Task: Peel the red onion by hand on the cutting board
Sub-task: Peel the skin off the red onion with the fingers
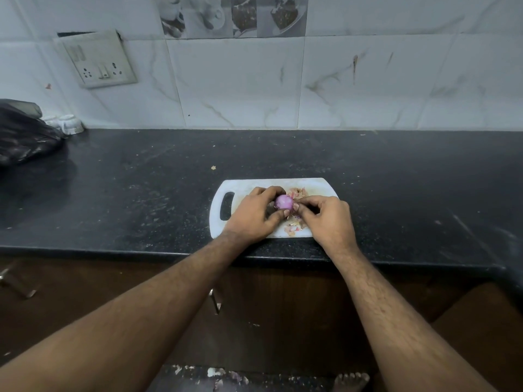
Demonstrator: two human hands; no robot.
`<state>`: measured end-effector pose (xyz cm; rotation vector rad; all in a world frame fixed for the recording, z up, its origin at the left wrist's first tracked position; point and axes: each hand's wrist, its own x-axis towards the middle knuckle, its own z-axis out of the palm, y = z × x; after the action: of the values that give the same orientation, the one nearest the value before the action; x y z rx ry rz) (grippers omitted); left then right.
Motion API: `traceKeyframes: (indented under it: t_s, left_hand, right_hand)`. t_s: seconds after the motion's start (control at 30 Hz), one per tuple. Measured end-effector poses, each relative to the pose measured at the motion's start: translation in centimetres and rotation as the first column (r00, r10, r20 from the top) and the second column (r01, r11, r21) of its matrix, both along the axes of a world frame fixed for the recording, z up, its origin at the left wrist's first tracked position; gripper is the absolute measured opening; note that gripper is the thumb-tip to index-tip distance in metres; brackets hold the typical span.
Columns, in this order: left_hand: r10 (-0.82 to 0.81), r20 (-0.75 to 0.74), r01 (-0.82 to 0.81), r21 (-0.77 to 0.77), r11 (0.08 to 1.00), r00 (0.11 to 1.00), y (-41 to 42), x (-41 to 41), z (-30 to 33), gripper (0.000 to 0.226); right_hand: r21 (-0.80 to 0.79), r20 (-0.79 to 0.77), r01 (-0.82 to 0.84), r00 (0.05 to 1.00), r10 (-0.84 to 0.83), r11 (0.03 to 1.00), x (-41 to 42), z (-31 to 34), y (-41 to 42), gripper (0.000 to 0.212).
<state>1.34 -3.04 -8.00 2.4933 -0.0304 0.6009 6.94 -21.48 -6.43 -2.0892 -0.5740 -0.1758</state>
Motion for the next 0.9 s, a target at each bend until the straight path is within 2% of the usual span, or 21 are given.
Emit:
traceKeyframes:
  t_s: [0.4, 0.9]
  left_hand:
    - [-0.052, 0.046, 0.052, -0.002, 0.999, 0.998, -0.14, -0.13, 0.04, 0.031]
    - [-0.029, -0.003, 0.029, -0.019, 0.999, 1.0, 0.04, 0.13, -0.11, 0.036]
  right_hand:
    - [-0.005, 0.024, -0.011, 1.0, 0.011, 1.0, -0.1, -0.06, -0.11, 0.019]
    - [-0.009, -0.012, 0.024, 1.0, -0.025, 1.0, -0.3, 0.19, 0.22, 0.024]
